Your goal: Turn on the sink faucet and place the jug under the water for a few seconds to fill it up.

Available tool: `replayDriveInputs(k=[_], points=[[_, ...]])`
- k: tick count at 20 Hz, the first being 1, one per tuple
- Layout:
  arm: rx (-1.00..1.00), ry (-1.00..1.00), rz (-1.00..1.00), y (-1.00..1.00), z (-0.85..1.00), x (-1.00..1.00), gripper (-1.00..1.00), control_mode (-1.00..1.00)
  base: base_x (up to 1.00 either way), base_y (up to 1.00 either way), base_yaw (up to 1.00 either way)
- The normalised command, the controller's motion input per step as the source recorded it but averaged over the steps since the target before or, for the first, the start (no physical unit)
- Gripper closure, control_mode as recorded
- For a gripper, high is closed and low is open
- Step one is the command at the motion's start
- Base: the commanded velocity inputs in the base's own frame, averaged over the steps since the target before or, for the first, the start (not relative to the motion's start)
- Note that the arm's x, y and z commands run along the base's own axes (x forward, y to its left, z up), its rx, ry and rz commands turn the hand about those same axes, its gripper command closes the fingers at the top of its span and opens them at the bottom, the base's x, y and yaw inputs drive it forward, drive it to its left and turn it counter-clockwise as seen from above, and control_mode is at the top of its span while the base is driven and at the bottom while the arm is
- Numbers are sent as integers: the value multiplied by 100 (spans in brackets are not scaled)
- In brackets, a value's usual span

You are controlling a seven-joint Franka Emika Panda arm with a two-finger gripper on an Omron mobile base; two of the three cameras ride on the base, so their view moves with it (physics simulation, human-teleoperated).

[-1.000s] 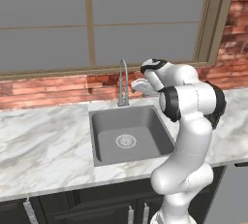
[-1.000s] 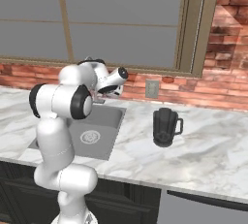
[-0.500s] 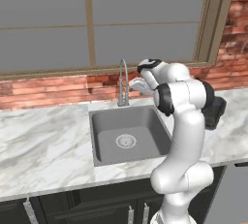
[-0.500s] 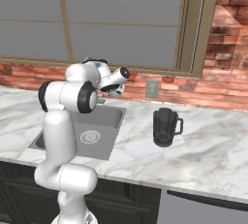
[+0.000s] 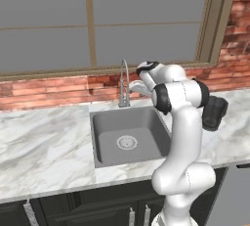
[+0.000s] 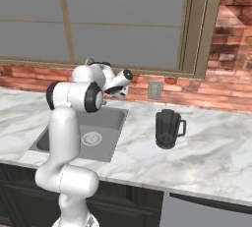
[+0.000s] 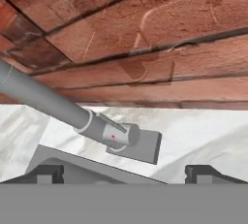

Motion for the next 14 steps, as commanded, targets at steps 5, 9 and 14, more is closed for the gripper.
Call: replayDriveInputs(k=[5,9,14], points=[[0,0,0,13,-9,18,-100,-100,0,0,0],[-2,0,0,18,-8,4,-100,-100,0,0,0],[-3,0,0,5,-6,24,-100,-100,0,0,0]])
